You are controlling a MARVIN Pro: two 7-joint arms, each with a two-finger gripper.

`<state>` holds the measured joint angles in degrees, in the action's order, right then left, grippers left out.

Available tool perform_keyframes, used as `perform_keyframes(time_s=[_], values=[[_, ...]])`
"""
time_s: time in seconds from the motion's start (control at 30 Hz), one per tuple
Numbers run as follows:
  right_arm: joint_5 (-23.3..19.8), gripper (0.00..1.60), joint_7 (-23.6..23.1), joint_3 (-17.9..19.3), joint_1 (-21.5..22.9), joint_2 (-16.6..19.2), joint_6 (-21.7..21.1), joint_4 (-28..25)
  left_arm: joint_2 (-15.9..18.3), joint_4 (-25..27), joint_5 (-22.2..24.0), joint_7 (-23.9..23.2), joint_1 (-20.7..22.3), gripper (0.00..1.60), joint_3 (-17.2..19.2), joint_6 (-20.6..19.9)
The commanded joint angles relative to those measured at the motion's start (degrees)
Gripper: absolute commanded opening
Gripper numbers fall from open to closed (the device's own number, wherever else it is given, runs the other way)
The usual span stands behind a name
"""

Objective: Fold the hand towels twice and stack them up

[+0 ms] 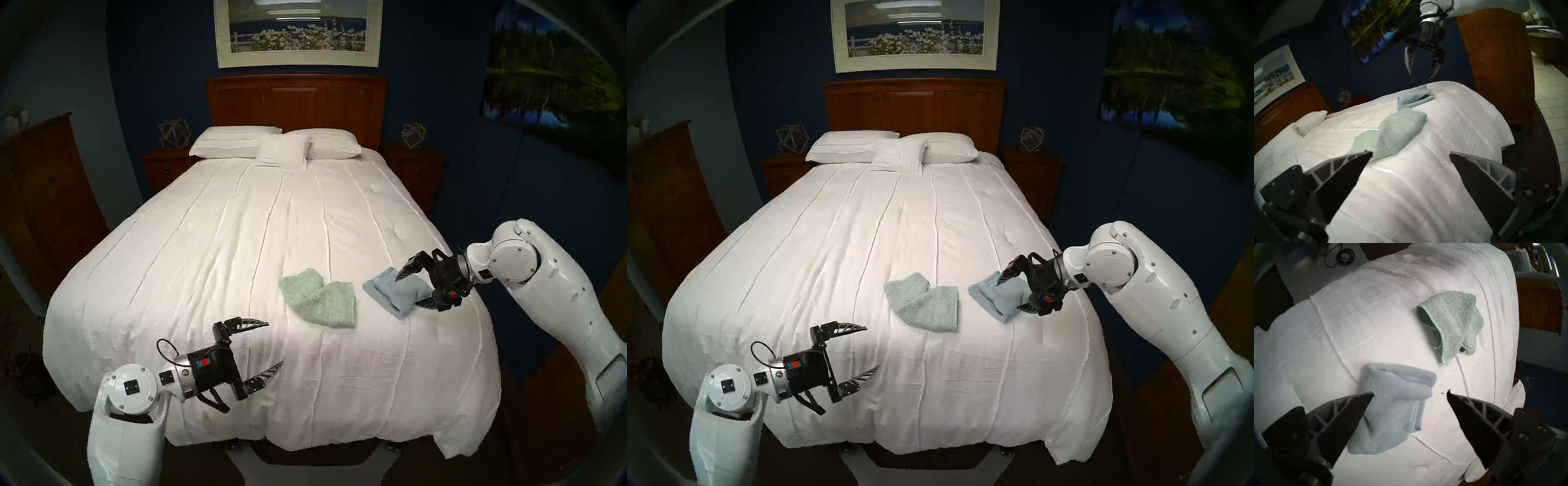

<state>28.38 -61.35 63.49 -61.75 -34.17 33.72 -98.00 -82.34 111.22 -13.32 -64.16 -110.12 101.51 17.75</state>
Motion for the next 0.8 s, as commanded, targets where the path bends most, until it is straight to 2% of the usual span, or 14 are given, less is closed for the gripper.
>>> perform_keyframes(time_s=[0.0, 0.27, 0.43, 0.57, 0.7, 0.73, 0.77], values=[[-2.13, 1.6, 1.6, 1.32, -4.32, 2.56, -1.84, -4.33, -3.02, -0.78, -7.0, 2.15, 4.72, 1.6, -7.86, 1.85], [-3.13, 1.6, 4.49, 3.84, -8.96, 5.58, -5.35, -7.51, -4.97, -1.99, -19.42, 5.68, 8.84, 1.6, -14.34, 1.2], [-3.28, 1.6, 5.95, 4.83, -11.05, 6.44, -6.96, -8.22, -6.37, -5.11, -27.38, 9.77, 12.16, 1.6, -17.5, 0.27], [-3.3, 1.6, 7.15, 5.54, -12.75, 7.18, -8.0, -8.58, -7.41, -8.4, -34.55, 13.69, 15.38, 1.6, -18.73, -1.22], [-3.32, 1.6, 8.37, 6.41, -14.28, 8.1, -8.91, -9.13, -7.89, -10.0, -38.59, 16.84, 16.93, 1.6, -18.77, -2.98], [-3.3, 1.6, 8.87, 6.7, -14.92, 8.43, -9.24, -9.33, -8.46, -11.42, -40.18, 19.19, 18.39, 1.6, -19.24, -3.33], [-3.27, 1.6, 9.21, 6.9, -15.35, 8.63, -9.44, -9.46, -8.16, -10.86, -40.77, 18.88, 18.27, 1.6, -19.28, -3.87]])
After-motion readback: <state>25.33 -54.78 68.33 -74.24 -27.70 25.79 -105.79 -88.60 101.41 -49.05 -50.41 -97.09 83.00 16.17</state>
